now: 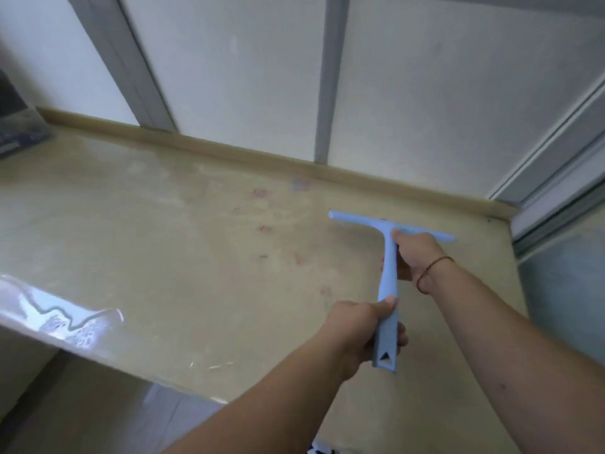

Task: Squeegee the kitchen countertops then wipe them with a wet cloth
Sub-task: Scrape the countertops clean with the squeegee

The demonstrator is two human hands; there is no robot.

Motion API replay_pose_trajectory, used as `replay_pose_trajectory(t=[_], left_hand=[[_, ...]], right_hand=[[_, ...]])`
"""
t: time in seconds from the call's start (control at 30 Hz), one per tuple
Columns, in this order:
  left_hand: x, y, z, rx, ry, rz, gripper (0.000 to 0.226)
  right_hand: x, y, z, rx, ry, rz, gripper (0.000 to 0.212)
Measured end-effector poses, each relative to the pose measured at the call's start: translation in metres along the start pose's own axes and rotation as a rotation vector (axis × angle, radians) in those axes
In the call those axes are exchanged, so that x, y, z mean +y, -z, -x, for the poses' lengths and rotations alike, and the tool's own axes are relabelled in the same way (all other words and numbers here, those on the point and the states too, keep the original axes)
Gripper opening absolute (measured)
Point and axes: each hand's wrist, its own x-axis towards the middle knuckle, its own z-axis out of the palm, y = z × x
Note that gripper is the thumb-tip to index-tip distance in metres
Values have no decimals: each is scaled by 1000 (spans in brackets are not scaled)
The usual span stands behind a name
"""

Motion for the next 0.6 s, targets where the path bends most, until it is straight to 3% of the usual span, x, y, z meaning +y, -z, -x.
replay_pose_trajectory(t=[0.27,0.6], left_hand=[[68,-33,-86,-31,6,-17,28],[46,-42,-85,22,49,-27,26]], right_hand=[[-38,20,-104,2,-39,-21,29],[-24,21,-99,16,-78,37,24]])
